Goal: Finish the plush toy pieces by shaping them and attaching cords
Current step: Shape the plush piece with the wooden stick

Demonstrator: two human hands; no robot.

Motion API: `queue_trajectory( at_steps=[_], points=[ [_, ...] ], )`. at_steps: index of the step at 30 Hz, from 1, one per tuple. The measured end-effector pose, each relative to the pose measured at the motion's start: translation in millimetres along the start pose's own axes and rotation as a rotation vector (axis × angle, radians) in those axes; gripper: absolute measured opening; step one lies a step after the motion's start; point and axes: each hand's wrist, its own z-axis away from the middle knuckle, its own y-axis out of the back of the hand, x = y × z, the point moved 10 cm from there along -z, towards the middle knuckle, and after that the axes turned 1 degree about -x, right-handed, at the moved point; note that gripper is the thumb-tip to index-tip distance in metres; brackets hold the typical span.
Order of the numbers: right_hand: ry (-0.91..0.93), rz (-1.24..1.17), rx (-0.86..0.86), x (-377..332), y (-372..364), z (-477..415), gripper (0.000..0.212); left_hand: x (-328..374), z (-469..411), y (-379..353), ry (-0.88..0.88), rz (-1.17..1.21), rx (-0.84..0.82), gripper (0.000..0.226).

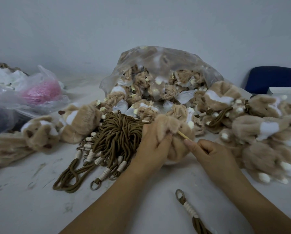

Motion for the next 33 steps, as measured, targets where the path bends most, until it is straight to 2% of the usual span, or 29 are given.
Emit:
queue_trajectory(
  at_steps=[6,9,12,15,20,27,30,33],
  points=[
    [0.016,0.010,0.013,-2.8,1.3,1.2,0.067,-2.3,-0.3,-3.5,0.045,0.046,-0.025,0.014],
    [0.022,0.055,0.002,-4.4,-0.6,0.9,0.067,-1.9,-1.0,-1.9,0.059,0.145,-0.033,0.034],
    [0.018,0.090,-0.017,-3.2,-2.7,0.8,0.067,-7.8,-0.6,4.9,0.140,0.251,0.027,0.037],
    [0.015,0.085,-0.028,-3.0,-2.1,0.8,0.066,-11.5,0.1,7.6,0.164,0.287,0.074,0.049],
    [0.008,0.092,-0.042,-2.8,-3.8,0.9,0.060,-0.2,-0.3,18.8,0.050,0.240,0.151,0.035],
    [0.030,0.133,-0.042,-4.9,-0.5,0.5,0.065,6.0,0.0,34.6,-0.022,-0.005,0.232,0.014],
    [0.032,0.176,-0.048,-6.8,0.4,0.4,0.065,15.3,-0.2,33.4,-0.111,-0.149,0.220,0.016],
    [0.025,0.197,-0.048,-7.1,1.2,0.4,0.068,28.2,1.9,29.9,-0.248,-0.274,0.212,0.029]
  ],
)
